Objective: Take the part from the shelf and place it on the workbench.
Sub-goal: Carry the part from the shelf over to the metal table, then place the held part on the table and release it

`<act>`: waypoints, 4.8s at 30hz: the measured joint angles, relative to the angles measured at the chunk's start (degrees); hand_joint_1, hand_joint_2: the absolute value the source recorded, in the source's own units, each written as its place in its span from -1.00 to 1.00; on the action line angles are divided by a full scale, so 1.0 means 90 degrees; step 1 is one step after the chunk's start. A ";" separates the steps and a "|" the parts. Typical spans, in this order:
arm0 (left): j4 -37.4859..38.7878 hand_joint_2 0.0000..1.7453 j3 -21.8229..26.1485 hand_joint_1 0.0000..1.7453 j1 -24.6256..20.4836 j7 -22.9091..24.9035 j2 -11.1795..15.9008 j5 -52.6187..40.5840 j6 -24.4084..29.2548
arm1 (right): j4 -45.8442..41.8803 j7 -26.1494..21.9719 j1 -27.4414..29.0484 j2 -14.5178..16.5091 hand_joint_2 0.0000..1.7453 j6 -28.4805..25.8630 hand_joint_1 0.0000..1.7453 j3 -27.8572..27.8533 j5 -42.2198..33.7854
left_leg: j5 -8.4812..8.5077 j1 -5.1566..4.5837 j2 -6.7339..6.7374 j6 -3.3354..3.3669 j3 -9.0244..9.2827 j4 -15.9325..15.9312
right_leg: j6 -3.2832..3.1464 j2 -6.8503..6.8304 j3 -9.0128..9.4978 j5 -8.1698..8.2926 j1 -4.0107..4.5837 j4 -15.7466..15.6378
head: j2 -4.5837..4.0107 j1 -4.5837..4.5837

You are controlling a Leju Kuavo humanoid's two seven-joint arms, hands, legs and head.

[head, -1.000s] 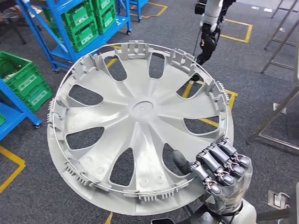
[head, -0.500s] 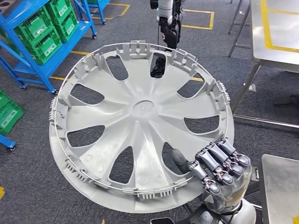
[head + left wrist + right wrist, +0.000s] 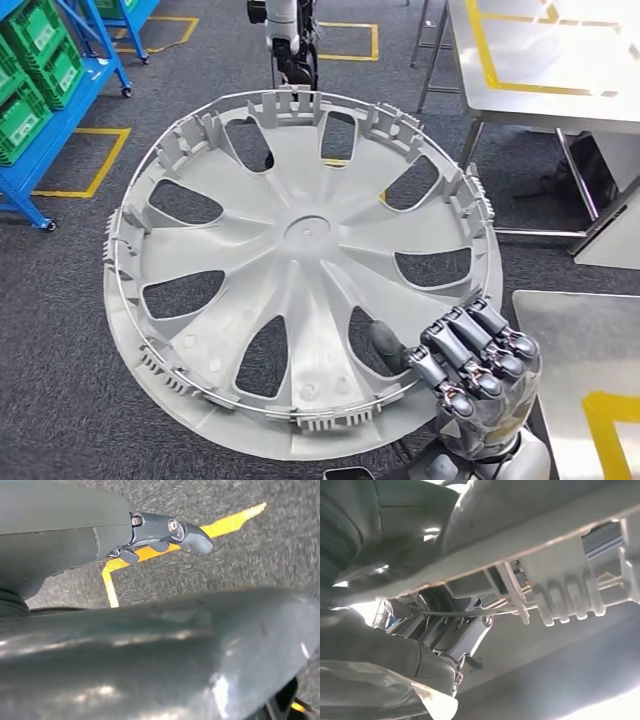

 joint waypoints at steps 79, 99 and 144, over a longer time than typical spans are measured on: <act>0.0021 -1.00 0.0258 -1.00 0.0018 0.2600 0.0026 0.1068 -0.0170 | 0.0209 0.0038 0.0091 0.0017 1.00 0.0004 1.00 0.0070 -0.0200 | -0.0956 -0.0003 0.0038 -0.0265 -0.0765 0.1928 | -0.0288 0.0091 0.0760 0.0509 0.0014 -0.1208 | 0.0000 -0.0047; 0.0021 -1.00 0.0305 -1.00 0.0007 0.1990 -0.0016 0.0674 -0.0559 | 0.0286 0.0051 0.0082 0.0007 1.00 0.0003 1.00 0.0097 -0.0288 | -0.0076 -0.0019 0.0541 -0.0102 0.0044 0.0015 | 0.0042 -0.0514 0.0677 0.0502 -0.0030 -0.1112 | 0.0000 0.0023; 0.0026 -1.00 -0.0129 -1.00 -0.0026 0.1848 -0.0187 0.0365 -0.0527 | 0.0361 0.0056 0.0063 0.0002 1.00 0.0005 1.00 0.0135 -0.0203 | -0.0079 0.0000 0.0002 -0.0230 -0.0277 0.0578 | -0.0196 -0.0051 0.0892 0.0469 -0.0009 -0.1297 | 0.0000 -0.0007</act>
